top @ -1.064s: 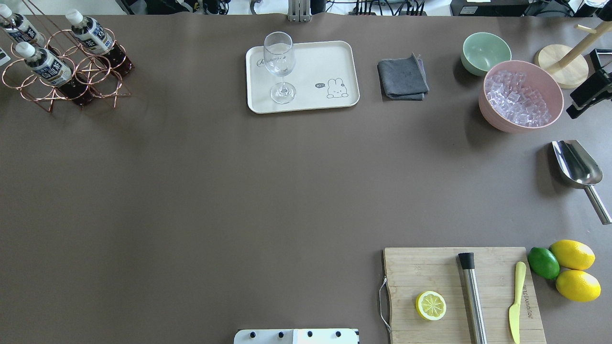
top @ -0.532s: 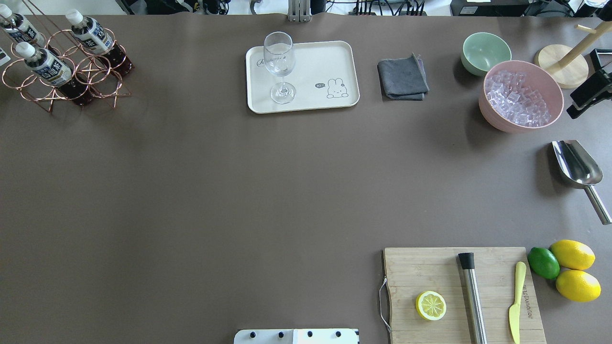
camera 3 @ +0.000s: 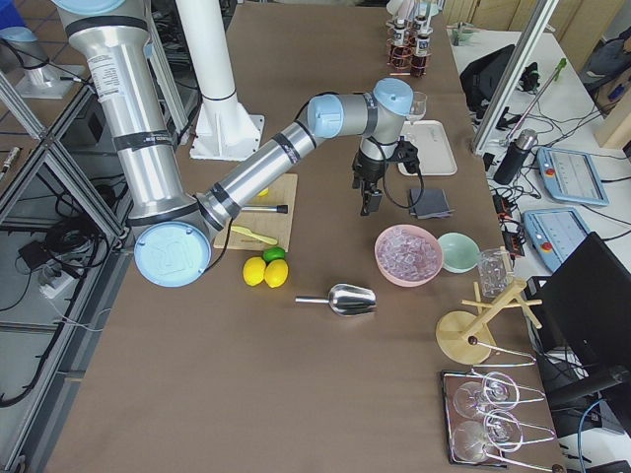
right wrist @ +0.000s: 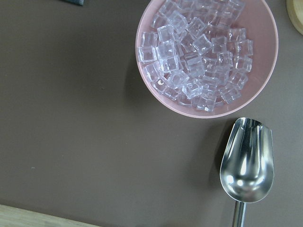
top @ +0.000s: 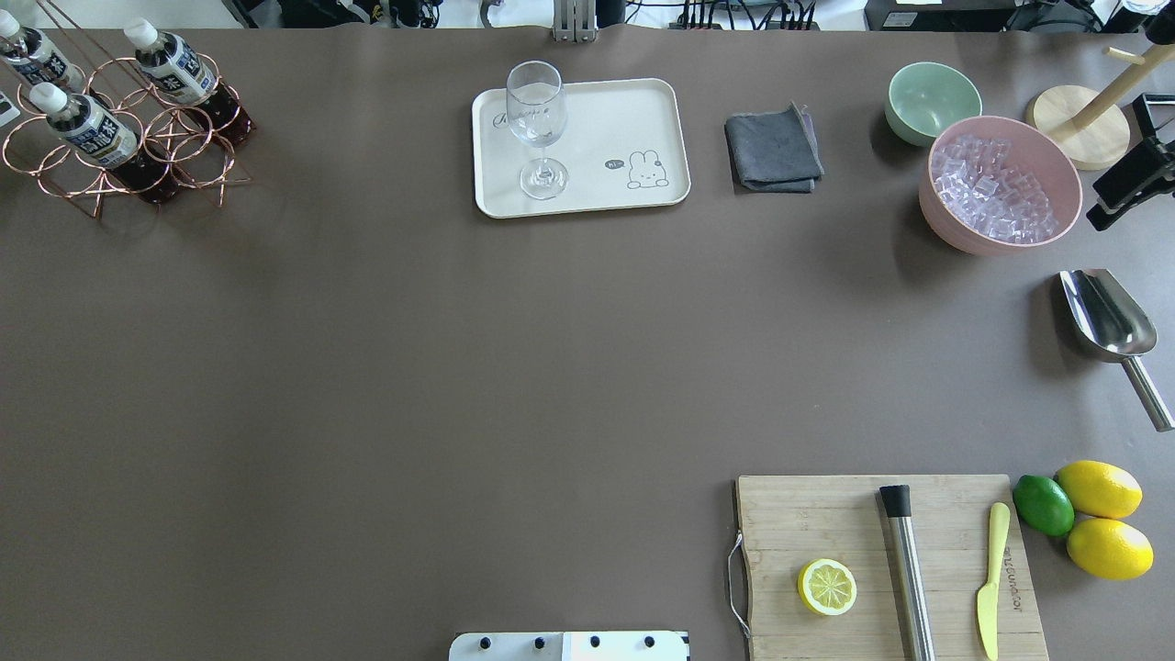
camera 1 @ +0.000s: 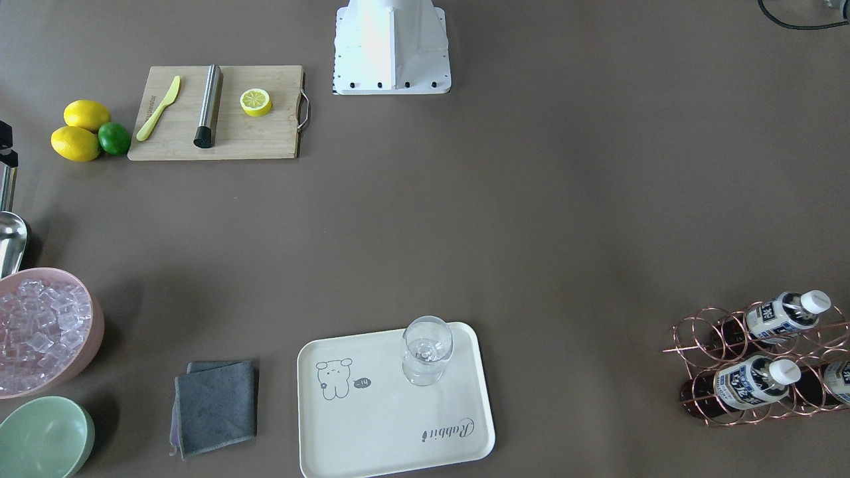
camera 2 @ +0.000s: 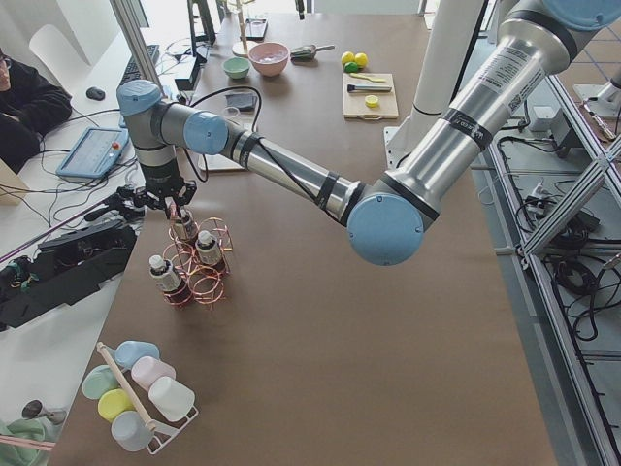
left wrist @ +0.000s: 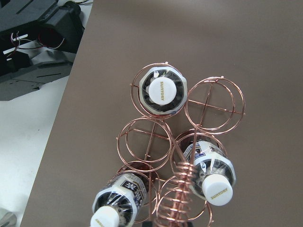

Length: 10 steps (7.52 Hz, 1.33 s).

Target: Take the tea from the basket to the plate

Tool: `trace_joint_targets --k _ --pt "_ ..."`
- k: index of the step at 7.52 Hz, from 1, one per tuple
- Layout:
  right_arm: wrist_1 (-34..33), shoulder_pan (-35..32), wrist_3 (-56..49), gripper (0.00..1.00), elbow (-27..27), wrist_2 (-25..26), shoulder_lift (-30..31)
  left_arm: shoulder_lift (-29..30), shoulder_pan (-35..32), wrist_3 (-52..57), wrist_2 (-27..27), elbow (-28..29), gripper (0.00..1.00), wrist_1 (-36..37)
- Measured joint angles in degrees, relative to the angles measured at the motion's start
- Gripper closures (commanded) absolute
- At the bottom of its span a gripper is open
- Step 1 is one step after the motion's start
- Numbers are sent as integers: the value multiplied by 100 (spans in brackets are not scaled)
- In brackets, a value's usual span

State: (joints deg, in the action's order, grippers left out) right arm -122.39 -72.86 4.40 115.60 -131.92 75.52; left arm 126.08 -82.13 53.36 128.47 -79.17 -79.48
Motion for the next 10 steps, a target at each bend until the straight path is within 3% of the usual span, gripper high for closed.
trace_joint_targets --k 3,6,10 --pt "-4 -5 0 0 -6 0 6 -95 -327 4 2 -250 100 171" --pt "-5 -8 0 0 -8 0 13 -175 -484 16 34 -947 100 646" --pt "-5 -6 0 0 -10 0 20 -208 -422 46 510 -1523 100 1012"
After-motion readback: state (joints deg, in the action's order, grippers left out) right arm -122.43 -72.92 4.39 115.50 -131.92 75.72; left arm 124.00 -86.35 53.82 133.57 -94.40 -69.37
